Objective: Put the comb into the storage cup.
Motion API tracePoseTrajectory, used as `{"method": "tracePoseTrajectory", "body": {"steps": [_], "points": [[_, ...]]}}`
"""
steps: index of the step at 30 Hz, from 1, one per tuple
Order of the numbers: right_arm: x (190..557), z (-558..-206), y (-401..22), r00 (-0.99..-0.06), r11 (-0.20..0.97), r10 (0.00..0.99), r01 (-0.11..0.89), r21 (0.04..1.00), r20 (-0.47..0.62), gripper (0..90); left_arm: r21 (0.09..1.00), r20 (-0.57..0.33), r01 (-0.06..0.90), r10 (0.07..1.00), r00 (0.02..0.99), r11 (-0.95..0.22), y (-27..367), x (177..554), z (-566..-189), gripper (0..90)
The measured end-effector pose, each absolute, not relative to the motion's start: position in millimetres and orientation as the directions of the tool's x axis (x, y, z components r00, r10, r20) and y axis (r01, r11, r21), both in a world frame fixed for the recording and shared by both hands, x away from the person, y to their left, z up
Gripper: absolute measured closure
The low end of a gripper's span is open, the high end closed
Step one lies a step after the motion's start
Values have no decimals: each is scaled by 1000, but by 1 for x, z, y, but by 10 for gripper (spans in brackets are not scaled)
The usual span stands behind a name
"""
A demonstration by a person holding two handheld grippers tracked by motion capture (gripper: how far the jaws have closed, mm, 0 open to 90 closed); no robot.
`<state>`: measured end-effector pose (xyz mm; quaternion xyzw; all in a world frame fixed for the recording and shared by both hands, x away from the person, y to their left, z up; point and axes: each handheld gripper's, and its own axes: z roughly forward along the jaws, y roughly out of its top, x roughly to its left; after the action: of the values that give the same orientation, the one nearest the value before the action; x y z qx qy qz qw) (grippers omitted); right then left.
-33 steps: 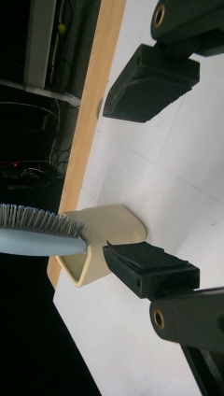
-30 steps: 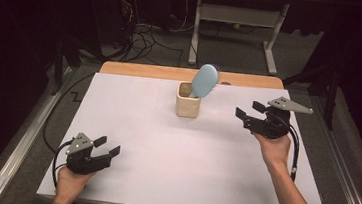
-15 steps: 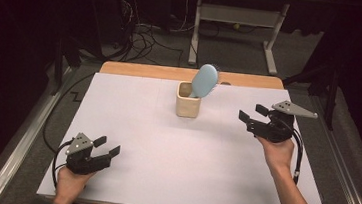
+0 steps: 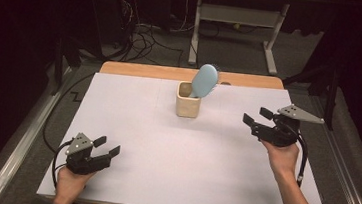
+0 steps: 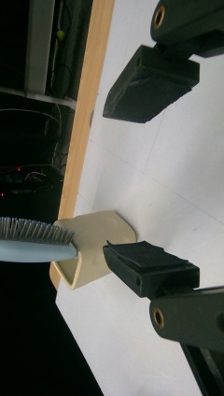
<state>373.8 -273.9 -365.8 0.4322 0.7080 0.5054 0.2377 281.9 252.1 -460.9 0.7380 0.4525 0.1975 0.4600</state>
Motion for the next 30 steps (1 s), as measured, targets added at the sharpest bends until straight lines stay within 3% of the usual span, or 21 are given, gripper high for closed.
{"method": "tracePoseTrajectory", "body": {"steps": [30], "points": [[358, -373, -295, -488, 82, 865, 365, 927, 116, 298, 860, -128, 485, 850, 510, -162, 252, 281, -460, 352]]}}
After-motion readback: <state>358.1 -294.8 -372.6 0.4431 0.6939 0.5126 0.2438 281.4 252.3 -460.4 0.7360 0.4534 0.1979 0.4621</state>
